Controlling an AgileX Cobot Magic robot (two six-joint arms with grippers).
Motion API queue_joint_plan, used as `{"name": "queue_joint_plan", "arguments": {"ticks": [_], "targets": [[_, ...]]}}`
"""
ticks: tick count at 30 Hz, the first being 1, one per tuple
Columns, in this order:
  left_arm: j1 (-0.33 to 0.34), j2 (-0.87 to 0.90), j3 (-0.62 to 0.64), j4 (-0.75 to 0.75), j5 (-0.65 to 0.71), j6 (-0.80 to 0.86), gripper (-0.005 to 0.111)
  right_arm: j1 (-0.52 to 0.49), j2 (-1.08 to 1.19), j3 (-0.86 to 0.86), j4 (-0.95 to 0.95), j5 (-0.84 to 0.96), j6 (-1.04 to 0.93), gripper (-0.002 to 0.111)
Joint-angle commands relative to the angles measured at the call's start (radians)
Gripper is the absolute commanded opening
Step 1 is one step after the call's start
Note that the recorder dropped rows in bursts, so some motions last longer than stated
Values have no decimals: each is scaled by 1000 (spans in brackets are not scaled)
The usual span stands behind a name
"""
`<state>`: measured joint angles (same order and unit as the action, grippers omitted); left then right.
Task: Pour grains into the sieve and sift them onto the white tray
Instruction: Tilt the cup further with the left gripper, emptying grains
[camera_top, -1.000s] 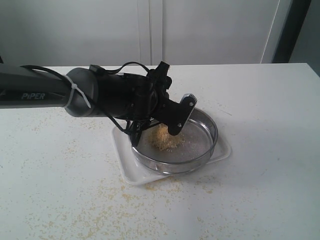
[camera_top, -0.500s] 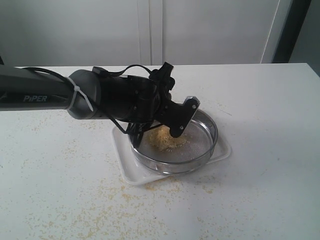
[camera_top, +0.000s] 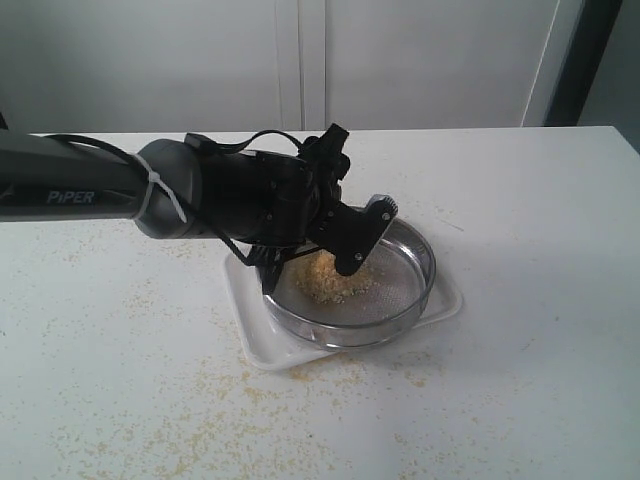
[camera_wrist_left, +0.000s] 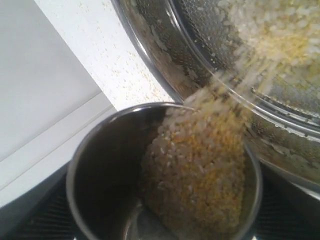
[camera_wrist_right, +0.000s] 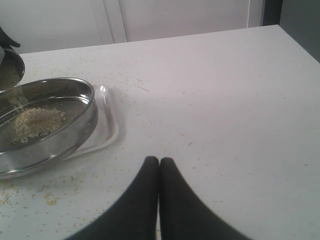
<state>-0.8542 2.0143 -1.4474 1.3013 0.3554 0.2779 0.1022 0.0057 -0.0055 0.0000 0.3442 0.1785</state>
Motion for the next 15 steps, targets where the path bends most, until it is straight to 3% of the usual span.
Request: {"name": "queue_joint_plan", "arguments": {"ticks": [1, 15], "targets": [[-7, -7, -9, 23, 17, 10, 0, -4, -6, 5, 0, -3, 4, 0], [-35, -7, -9, 68, 38, 14, 0, -4, -6, 5, 0, -3, 4, 0]]}}
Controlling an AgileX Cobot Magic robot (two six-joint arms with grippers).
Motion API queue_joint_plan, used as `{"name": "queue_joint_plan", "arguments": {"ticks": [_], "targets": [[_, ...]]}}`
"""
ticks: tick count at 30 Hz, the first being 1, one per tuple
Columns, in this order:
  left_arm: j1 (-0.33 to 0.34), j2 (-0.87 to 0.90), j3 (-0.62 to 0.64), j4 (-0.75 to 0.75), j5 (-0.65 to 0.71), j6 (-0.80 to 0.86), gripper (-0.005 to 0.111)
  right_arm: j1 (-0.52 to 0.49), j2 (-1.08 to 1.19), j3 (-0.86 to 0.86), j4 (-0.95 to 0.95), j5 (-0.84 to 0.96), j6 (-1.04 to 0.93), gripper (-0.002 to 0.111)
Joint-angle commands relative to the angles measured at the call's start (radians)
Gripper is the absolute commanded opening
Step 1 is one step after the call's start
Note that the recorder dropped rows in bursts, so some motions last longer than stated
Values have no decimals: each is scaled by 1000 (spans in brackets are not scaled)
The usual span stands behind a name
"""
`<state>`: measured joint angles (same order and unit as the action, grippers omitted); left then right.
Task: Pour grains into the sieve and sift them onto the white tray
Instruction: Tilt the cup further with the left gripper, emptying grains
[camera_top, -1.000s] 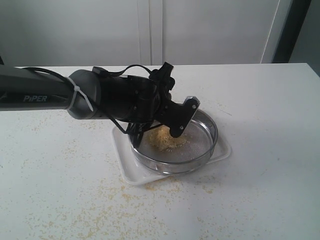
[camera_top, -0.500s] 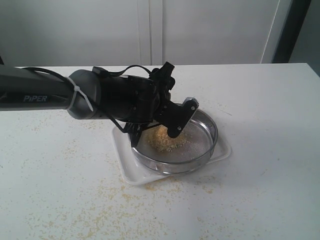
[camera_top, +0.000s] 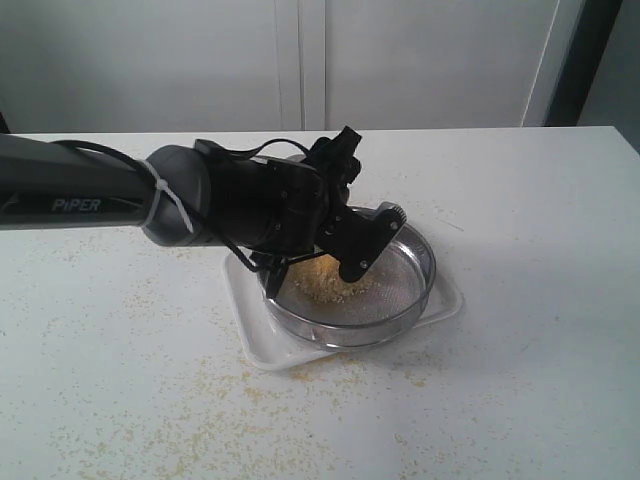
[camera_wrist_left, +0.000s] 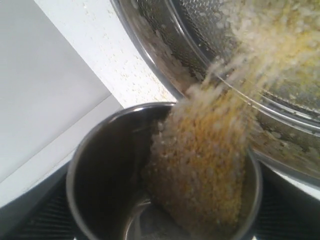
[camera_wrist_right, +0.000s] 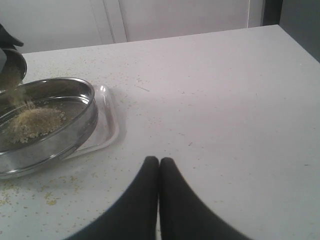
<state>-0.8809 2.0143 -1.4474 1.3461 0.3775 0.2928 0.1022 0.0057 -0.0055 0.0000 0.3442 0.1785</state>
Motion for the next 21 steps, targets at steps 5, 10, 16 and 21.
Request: {"name": "queue_joint_plan", "arguments": {"ticks": [5, 10, 16, 21], "targets": [[-8, -7, -9, 34, 40, 0, 0, -4, -6, 5, 0, -3, 4, 0], [-10, -7, -9, 38, 42, 3, 0, -4, -6, 5, 0, -3, 4, 0], [-10, -7, -9, 63, 63, 3, 0, -4, -6, 5, 0, -3, 4, 0], [-15, -7, -9, 76, 64, 3, 0, -4, -6, 5, 0, -3, 4, 0]]}}
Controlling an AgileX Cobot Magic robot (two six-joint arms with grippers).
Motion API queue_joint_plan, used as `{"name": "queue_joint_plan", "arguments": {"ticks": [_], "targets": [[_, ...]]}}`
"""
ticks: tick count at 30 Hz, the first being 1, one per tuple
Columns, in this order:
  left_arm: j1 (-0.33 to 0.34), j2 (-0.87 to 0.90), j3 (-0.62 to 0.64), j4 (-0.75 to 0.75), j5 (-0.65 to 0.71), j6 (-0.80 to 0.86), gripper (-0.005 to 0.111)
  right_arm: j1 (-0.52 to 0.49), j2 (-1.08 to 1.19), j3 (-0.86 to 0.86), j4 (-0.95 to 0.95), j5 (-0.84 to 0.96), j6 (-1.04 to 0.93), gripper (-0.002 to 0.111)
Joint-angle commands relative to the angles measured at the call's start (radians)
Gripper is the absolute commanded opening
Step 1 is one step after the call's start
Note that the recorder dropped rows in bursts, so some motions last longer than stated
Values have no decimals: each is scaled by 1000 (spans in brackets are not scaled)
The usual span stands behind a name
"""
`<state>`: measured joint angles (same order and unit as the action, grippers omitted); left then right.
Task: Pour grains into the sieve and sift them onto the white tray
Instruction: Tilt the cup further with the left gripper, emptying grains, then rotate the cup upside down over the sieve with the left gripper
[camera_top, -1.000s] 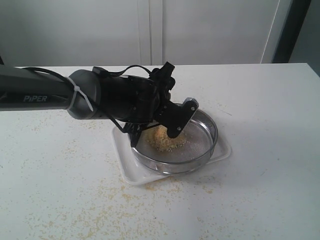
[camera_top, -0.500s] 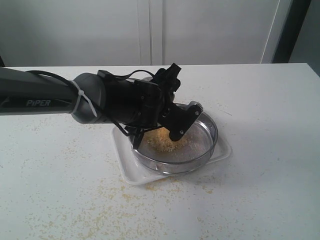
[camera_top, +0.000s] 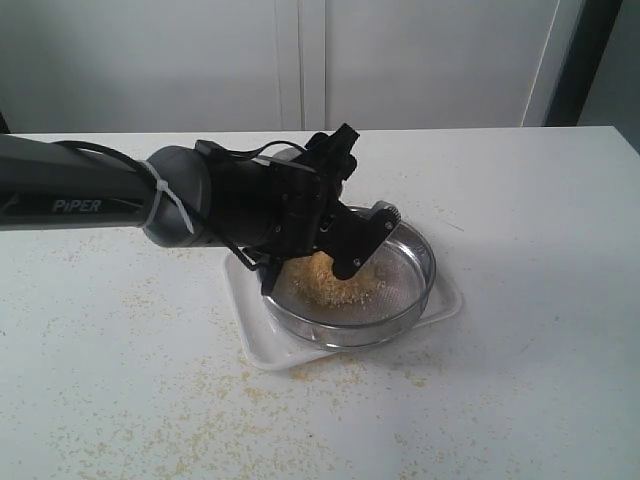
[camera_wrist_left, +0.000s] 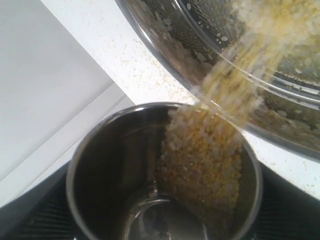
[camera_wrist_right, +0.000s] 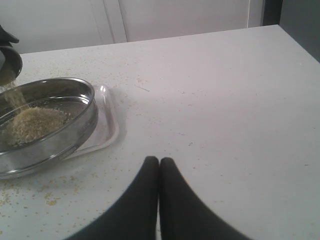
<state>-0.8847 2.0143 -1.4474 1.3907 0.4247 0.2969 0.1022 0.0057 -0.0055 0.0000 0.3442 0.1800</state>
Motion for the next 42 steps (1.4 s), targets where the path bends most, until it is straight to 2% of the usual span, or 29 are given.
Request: {"name": "queue_joint_plan", "arguments": {"ticks": [1, 42], "targets": [[-13, -7, -9, 31, 17, -1, 0, -4, -6, 5, 0, -3, 3, 0], [-82, -1, -9, 174, 147, -16, 0, -4, -6, 5, 0, -3, 3, 0]]}}
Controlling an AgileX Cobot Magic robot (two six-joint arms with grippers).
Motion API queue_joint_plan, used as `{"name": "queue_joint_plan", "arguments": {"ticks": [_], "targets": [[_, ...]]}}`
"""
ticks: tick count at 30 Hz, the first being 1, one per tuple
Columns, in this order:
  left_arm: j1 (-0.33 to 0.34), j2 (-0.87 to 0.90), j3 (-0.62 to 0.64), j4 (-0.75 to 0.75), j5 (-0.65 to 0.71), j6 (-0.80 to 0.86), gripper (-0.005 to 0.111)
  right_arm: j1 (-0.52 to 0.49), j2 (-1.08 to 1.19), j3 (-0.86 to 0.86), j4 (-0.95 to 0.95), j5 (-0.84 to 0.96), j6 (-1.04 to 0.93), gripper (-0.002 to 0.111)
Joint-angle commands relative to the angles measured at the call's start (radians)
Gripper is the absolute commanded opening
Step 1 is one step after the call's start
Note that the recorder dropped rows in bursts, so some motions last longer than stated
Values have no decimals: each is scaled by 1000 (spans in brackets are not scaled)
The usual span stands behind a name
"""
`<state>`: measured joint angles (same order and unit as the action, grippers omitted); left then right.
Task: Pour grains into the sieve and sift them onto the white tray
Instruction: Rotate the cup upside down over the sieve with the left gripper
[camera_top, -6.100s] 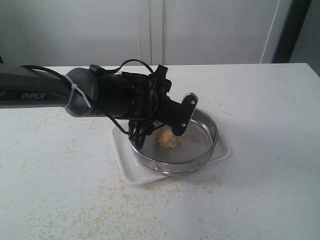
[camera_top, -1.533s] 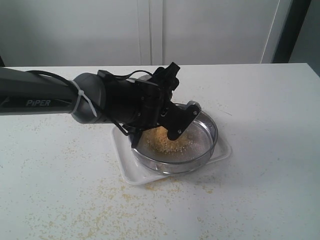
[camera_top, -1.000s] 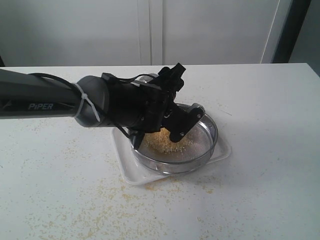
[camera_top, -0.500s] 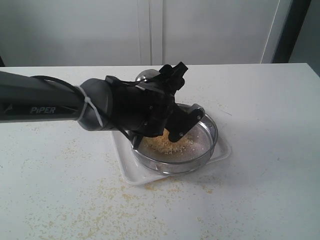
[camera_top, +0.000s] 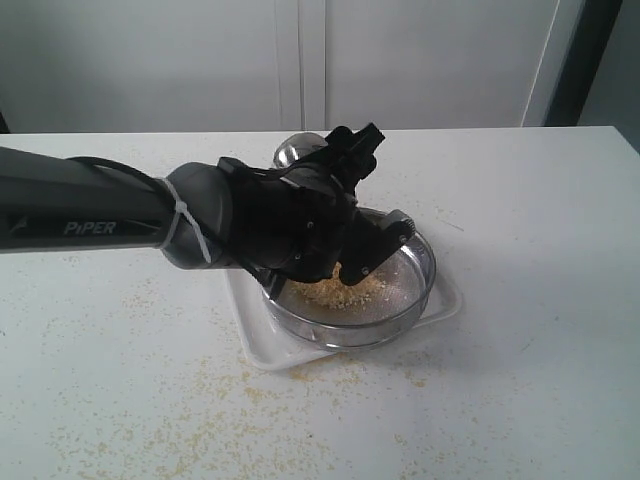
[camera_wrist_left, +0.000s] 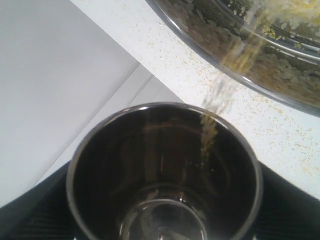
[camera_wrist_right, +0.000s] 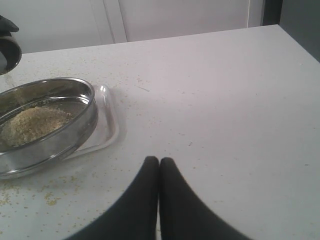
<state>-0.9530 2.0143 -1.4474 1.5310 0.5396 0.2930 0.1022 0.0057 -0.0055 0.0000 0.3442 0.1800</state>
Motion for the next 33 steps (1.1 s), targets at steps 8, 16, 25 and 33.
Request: {"name": "queue_joint_plan", "arguments": {"ticks": [8, 16, 25, 33], "targets": [[-16, -1, -9, 81, 30, 73, 0, -4, -6, 5, 0, -3, 3, 0], [-16, -1, -9, 70, 13, -66, 0, -4, -6, 5, 0, -3, 3, 0], [-16, -1, 8, 72, 11, 0, 0, -4, -6, 5, 0, -3, 3, 0], [-14, 2, 23, 102, 62, -62, 0, -4, -6, 5, 0, -3, 3, 0]]}}
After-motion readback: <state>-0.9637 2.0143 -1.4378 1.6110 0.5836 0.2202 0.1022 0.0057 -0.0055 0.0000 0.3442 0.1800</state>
